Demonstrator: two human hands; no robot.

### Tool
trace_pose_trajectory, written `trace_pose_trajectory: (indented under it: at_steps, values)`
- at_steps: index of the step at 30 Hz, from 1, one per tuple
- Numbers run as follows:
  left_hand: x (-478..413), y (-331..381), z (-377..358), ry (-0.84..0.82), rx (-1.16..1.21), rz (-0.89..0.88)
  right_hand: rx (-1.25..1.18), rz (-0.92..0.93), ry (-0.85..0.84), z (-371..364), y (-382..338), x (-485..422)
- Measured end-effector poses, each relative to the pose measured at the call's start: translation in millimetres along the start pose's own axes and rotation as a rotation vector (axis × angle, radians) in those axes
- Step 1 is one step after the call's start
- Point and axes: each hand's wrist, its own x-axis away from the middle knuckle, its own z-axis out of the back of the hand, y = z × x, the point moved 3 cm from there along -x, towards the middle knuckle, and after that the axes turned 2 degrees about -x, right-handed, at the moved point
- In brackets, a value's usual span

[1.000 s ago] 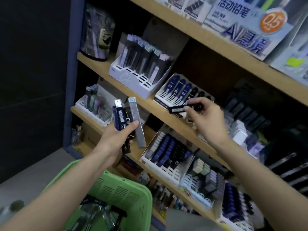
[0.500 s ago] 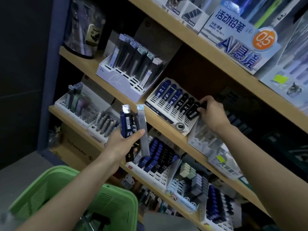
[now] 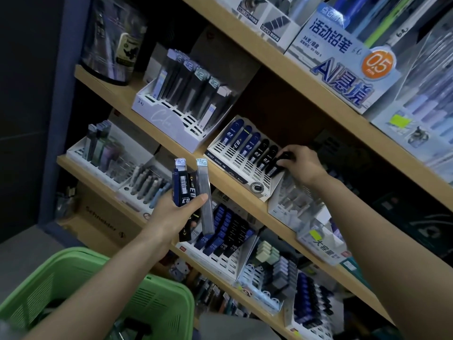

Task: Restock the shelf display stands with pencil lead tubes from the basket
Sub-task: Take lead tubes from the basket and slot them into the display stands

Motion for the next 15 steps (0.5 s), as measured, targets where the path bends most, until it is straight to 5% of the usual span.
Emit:
trace_pose_trajectory:
  at_steps: [4,10,15]
  values:
    - [0.3,-0.9,-0.9,-0.003,-0.008,-0.003,0.059,-0.021,-0.016,-5.8,0.0,0.4]
    - [2.3,-2.2,-1.2,-0.021,-0.024,-0.016,-0.028,-0.059,0.226,1.5,10.4,-4.5]
    - [4.2,-1.4,-6.2,-0.064,-0.027,-0.038,-0.078,-0.053,0.205,1.7,7.2,-6.1]
